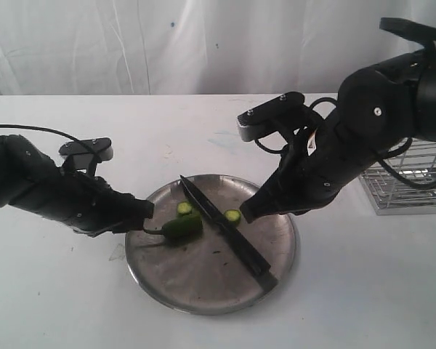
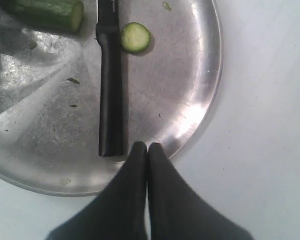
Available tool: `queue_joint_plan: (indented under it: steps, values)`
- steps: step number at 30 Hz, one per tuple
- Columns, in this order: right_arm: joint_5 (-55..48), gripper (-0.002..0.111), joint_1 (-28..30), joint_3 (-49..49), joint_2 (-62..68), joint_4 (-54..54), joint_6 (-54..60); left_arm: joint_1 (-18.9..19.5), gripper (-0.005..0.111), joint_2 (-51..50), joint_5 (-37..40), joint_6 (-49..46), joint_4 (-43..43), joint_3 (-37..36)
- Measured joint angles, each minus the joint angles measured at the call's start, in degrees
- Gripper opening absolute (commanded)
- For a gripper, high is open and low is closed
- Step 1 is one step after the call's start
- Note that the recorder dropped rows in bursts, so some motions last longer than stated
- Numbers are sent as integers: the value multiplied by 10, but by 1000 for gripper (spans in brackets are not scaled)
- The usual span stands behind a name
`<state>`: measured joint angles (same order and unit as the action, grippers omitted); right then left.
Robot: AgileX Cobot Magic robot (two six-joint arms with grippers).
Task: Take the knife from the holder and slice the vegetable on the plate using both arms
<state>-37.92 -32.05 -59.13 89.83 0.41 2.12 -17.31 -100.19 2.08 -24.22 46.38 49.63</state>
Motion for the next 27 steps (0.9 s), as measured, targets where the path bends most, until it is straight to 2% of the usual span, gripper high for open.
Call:
queue_joint_plan:
  steps: [5, 7, 12, 15, 19, 22, 25, 27]
  values:
    - [28, 0, 17, 5, 0, -1, 0, 0, 53, 34, 7, 0, -30, 0]
    - [41, 0, 34, 5, 0, 0, 0, 0, 46, 59, 3, 0, -35, 0]
    - [36, 0, 98, 5, 0, 67, 46, 36, 0, 129, -12, 0, -38, 0]
    - [-14, 0, 136, 4, 0, 167, 150, 84, 0, 161, 9, 0, -42, 0]
    - [-20, 0, 176, 2, -13, 258, 228, 180, 0, 200, 91, 0, -93, 0]
    - [-4, 0, 205, 0, -36, 272, 236, 259, 0, 230, 145, 12, -167, 0]
    - [16, 0, 224, -1, -80, 270, 236, 328, 0, 258, 170, 79, -221, -3]
    - [39, 0, 230, -1, -116, 245, 234, 355, 0, 277, 173, 115, -237, -14]
